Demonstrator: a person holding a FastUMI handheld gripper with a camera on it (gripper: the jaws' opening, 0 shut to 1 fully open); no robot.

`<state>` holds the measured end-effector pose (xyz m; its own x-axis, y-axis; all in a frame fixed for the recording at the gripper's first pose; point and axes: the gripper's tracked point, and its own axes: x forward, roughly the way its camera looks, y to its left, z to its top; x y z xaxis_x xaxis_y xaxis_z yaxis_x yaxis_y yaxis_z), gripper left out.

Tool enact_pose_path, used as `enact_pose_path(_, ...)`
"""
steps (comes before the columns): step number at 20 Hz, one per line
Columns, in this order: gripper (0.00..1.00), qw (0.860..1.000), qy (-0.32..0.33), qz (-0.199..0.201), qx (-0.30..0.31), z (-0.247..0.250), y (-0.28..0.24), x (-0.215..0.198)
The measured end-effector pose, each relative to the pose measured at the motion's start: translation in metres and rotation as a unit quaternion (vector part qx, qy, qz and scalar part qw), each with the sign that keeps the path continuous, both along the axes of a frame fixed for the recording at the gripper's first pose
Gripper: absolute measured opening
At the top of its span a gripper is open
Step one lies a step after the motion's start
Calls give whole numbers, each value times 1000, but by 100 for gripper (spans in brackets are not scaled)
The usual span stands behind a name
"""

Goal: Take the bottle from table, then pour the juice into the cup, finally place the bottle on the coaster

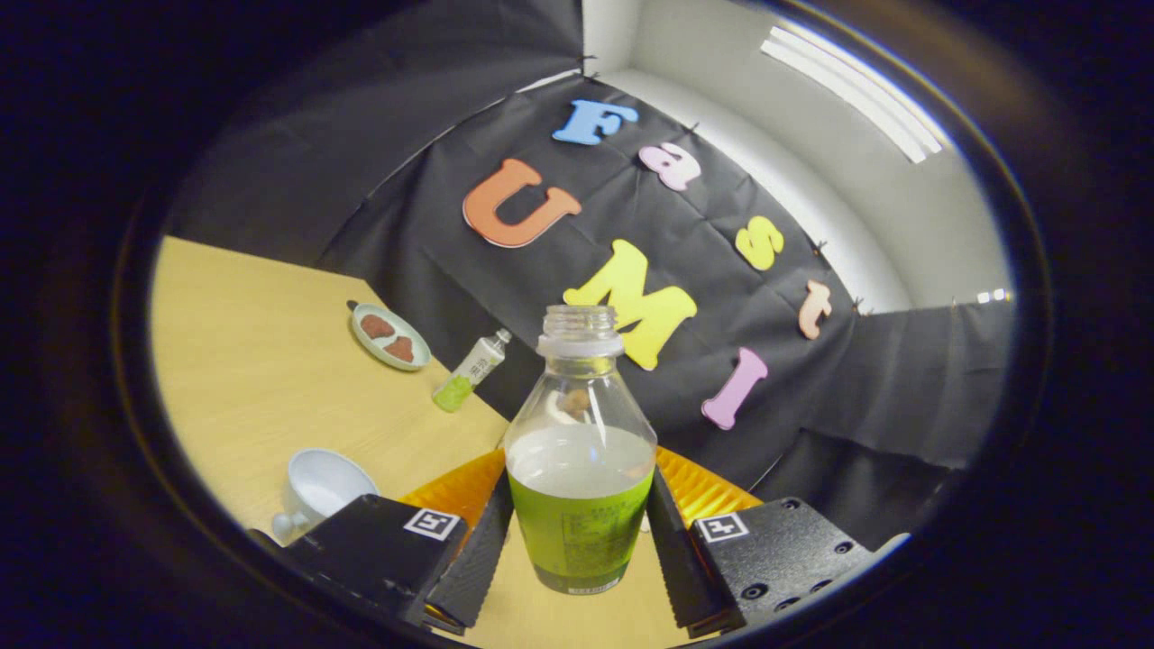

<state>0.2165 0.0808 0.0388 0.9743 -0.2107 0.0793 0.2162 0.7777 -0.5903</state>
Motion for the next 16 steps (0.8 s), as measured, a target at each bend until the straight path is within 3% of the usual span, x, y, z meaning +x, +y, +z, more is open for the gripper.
enact_pose_path(8, 81, 979, 48, 41, 194, -3, -17, 41)
enact_pose_path(16, 81, 961, 47, 75, 260, -34, -13, 111)
